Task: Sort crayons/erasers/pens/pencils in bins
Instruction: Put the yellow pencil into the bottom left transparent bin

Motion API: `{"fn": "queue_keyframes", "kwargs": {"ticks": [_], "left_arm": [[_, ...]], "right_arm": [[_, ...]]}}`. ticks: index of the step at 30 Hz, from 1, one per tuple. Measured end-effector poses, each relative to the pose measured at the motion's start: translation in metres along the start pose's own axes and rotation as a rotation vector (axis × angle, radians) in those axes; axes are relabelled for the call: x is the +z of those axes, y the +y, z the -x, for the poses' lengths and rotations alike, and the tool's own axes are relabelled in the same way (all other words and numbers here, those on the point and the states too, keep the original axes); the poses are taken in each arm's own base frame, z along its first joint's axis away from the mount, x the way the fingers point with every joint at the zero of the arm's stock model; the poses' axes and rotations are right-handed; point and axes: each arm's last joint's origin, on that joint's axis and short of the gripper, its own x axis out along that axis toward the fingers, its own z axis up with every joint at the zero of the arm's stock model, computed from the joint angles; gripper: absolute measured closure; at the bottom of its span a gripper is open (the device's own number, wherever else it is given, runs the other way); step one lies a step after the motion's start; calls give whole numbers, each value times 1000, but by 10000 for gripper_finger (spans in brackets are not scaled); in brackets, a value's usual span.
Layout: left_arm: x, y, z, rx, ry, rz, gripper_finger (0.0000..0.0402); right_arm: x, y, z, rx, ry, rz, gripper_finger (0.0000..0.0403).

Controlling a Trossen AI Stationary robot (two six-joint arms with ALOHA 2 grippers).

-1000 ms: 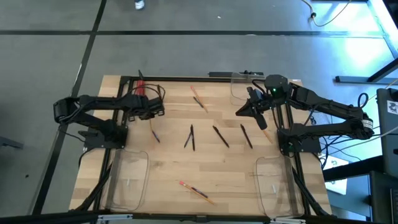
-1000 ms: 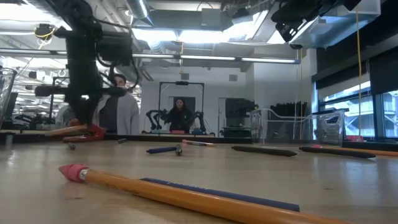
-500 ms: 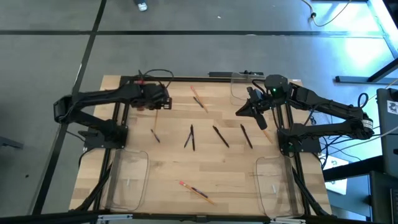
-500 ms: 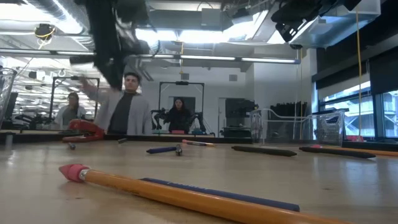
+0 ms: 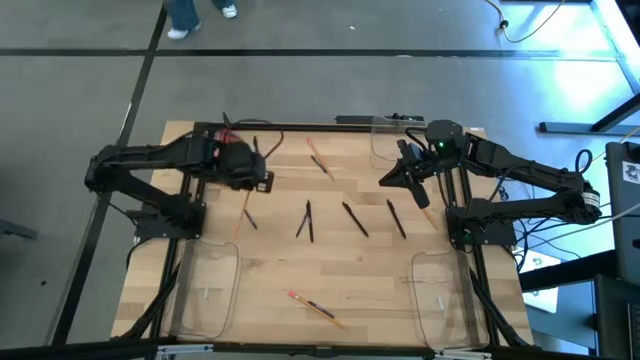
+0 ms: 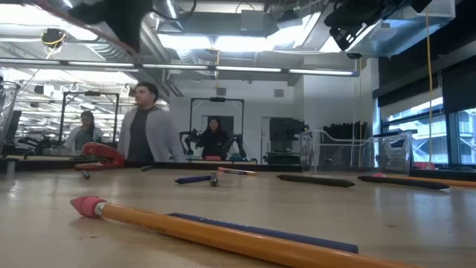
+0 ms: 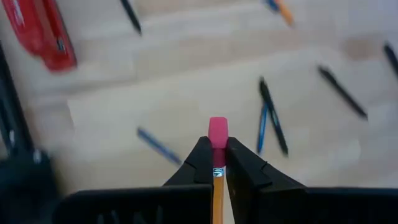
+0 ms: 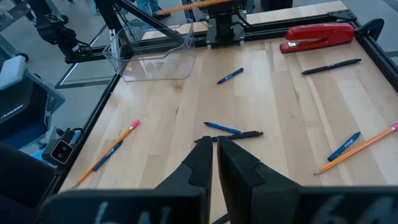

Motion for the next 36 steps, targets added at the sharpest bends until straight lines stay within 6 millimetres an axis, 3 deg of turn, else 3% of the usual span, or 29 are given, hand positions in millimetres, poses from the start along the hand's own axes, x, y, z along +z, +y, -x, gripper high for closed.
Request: {"fn": "queue_keyframes", "kwargs": {"ticks": [7, 16, 26, 36], "left_arm": [[-49, 2, 15, 25, 174, 97, 392], [-102, 9, 33, 17, 248, 163, 392], [-155, 19, 18, 177, 254, 164, 392], [-191, 24, 0, 247, 199, 94, 392]], "right_arm": [[0, 0, 0, 9, -2, 59, 375], [9, 1, 0, 41, -94, 210, 375], [23, 1, 1, 26, -209, 285, 375], [62, -6, -6, 42, -75, 277, 375]]}}
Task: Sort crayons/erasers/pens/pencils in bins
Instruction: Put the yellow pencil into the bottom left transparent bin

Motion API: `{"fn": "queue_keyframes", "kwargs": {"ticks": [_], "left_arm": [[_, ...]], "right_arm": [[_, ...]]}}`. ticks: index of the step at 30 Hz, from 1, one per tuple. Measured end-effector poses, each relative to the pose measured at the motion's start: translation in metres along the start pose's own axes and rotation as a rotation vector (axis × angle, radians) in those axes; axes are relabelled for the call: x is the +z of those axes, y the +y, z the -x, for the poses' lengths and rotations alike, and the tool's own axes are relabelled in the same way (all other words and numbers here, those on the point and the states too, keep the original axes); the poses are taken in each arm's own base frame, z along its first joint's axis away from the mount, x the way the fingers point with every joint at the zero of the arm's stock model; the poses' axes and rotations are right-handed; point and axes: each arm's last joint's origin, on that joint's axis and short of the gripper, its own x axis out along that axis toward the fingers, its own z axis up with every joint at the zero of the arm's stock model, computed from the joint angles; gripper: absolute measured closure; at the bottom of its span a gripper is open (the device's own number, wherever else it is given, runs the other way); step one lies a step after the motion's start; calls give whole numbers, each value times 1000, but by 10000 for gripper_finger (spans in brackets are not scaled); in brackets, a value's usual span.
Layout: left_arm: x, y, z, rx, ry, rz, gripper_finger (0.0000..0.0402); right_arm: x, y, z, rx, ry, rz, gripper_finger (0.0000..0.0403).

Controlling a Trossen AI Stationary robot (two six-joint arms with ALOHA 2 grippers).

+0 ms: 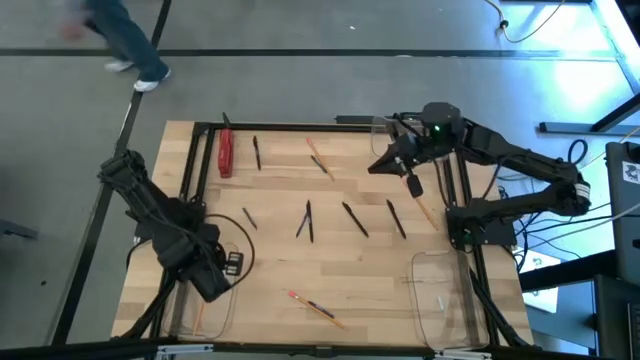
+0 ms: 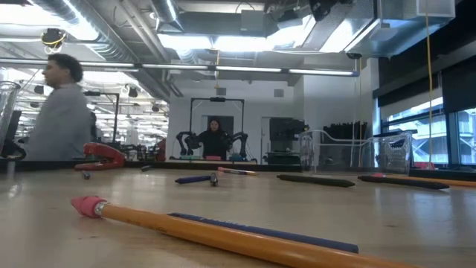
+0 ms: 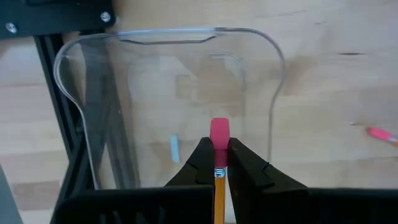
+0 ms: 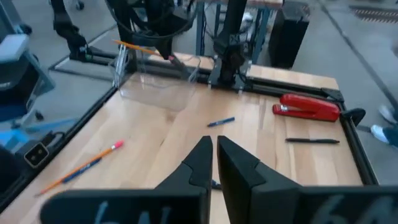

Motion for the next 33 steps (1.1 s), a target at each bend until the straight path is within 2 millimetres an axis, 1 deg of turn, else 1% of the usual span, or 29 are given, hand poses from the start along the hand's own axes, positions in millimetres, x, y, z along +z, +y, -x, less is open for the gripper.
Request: {"fn": "queue_keyframes", "kwargs": {"ticks": [2, 4, 9, 13, 20, 33], "left_arm": [[-4, 0, -6, 25, -27, -13, 392], [-8, -1, -14, 49, -51, -27, 392], [-14, -2, -33, 105, -109, -45, 392], [-13, -1, -45, 137, -147, -49, 392], [-11, 0, -53, 142, -151, -45, 392], [-13, 5, -98, 90, -101, -43, 392]], "right_arm": [[9, -5, -4, 5, 16, 13, 375], [13, -10, -9, 15, 44, 17, 375], [23, -22, -21, 17, 49, 22, 375], [25, -28, -29, 21, 61, 50, 375], [29, -30, -30, 21, 59, 60, 375], [29, -30, -30, 22, 62, 58, 375]]}}
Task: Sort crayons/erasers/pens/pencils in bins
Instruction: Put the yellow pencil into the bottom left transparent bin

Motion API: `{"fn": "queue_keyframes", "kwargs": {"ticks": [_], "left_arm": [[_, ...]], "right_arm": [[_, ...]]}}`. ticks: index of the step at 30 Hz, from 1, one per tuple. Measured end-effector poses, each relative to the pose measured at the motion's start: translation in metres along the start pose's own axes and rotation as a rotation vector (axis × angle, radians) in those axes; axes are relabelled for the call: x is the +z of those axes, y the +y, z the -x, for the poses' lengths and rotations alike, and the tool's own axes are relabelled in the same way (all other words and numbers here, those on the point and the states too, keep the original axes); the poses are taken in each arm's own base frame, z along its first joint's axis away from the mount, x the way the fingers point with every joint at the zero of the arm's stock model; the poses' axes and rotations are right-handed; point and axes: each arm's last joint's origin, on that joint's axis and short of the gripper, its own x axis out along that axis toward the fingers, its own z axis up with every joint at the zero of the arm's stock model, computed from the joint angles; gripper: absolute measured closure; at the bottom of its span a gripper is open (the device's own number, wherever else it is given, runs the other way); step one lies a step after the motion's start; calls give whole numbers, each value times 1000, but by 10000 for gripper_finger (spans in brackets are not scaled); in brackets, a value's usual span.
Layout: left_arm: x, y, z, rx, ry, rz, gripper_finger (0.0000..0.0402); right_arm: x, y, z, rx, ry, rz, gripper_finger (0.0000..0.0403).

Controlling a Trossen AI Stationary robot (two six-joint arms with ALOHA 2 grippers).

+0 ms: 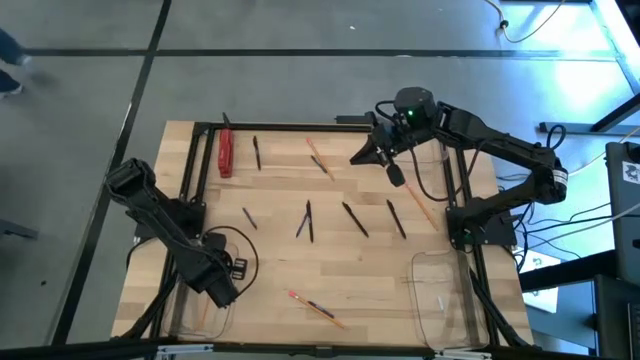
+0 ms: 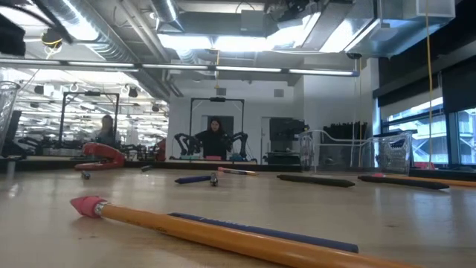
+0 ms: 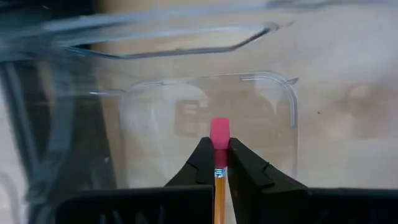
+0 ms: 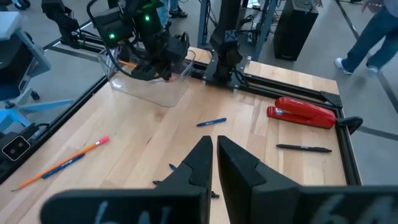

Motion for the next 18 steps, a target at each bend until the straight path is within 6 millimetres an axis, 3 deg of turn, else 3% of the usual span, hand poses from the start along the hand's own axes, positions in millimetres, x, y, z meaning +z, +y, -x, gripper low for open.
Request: {"fn": "queue_keyframes", "kwargs": {"ticks": [8, 18], "left_arm": [[-2, 1, -18, -34, 31, 1, 392], [-4, 5, -21, 70, 125, 31, 385]], "right_arm": [[0, 0, 0, 1, 3, -2, 375], [0, 0, 0, 1, 3, -2, 375]]}}
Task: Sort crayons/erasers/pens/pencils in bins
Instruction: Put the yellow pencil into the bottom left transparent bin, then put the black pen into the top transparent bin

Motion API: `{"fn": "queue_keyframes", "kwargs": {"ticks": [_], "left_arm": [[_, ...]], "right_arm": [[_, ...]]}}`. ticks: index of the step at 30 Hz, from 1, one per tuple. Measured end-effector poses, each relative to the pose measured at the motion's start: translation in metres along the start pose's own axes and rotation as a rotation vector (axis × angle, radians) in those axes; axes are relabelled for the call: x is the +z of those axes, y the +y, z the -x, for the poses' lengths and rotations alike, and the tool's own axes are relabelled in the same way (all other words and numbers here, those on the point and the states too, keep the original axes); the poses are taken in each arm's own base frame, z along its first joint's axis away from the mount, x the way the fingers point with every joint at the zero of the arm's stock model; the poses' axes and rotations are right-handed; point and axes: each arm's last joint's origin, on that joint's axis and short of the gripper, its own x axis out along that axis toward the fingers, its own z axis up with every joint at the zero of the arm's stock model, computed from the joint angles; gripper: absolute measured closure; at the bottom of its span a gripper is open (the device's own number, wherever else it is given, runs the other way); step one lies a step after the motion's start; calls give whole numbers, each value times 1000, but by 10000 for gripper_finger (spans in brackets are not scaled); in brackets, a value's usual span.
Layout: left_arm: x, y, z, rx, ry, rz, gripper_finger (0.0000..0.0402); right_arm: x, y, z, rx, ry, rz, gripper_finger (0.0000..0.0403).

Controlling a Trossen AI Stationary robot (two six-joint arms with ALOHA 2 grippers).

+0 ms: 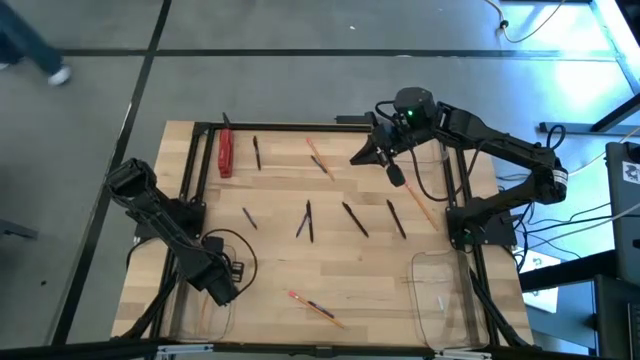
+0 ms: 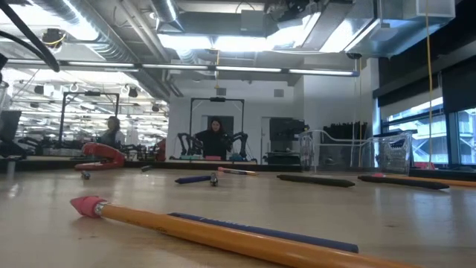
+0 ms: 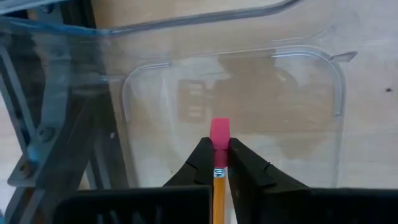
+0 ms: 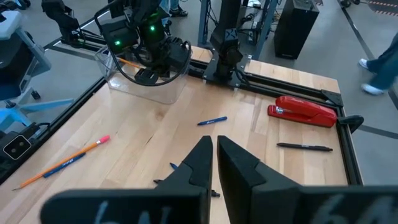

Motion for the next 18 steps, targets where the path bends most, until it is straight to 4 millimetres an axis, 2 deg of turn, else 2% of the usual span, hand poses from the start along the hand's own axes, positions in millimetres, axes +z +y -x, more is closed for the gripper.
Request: {"fn": "queue_keyframes", "kwargs": {"ticks": [12, 18], "left_arm": [[0, 0, 0, -6, -8, 4, 318], [2, 1, 4, -32, -19, 28, 316]], "right_arm": [[0, 0, 0, 1, 2, -2, 375], [-1, 0, 0, 4, 11, -9, 375]]}}
